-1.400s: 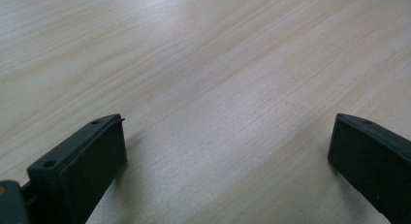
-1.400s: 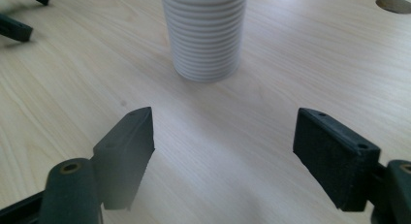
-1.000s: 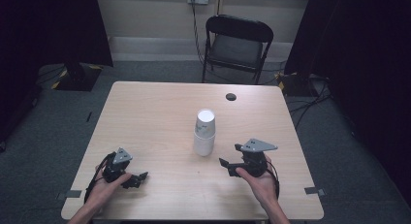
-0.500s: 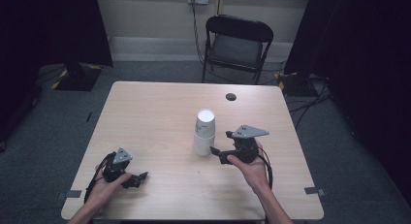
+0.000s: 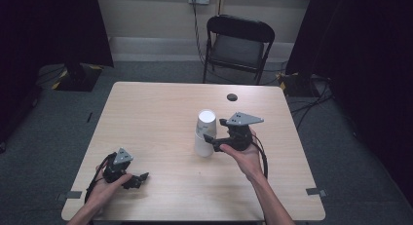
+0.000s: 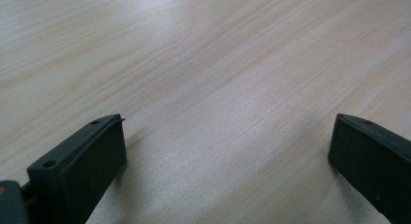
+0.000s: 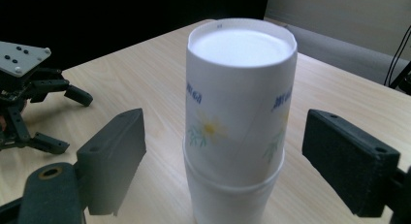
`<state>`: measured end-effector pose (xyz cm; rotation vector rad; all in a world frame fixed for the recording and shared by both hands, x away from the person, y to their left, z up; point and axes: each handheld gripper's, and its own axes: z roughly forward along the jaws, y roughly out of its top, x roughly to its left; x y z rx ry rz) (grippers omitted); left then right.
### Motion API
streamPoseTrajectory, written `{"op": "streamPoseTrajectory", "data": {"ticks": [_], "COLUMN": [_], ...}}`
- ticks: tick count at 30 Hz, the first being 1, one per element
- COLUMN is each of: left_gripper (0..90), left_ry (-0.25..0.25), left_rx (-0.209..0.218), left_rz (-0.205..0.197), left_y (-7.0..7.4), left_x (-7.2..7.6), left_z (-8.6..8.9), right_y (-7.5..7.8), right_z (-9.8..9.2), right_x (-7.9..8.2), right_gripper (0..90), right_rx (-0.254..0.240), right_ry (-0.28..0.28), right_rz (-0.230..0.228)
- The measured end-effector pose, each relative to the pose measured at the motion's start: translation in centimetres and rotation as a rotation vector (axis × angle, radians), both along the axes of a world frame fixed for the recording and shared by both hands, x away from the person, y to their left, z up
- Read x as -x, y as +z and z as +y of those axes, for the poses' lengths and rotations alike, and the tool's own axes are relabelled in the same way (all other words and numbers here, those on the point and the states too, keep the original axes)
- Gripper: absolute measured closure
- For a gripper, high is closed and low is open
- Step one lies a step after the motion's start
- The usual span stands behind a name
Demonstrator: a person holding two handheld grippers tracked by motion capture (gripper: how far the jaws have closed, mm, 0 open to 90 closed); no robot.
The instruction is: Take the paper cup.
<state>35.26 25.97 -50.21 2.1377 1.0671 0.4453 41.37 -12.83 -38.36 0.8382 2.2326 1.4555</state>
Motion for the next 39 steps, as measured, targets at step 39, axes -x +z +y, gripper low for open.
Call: {"op": "streamPoseTrajectory", "data": {"ticks": [39], "left_gripper": [0.0], "left_ry": [-0.01], "left_rx": [0.0], "left_rz": [0.001], "left_y": [0.0], "left_x": [0.0], "left_z": [0.1], "right_y": [-2.2], "right_z": [2.2], "right_x": [-3.7], "right_gripper": [26.9], "right_rx": [-0.042], "right_ry": [0.038], "right_rz": [-0.004]}}
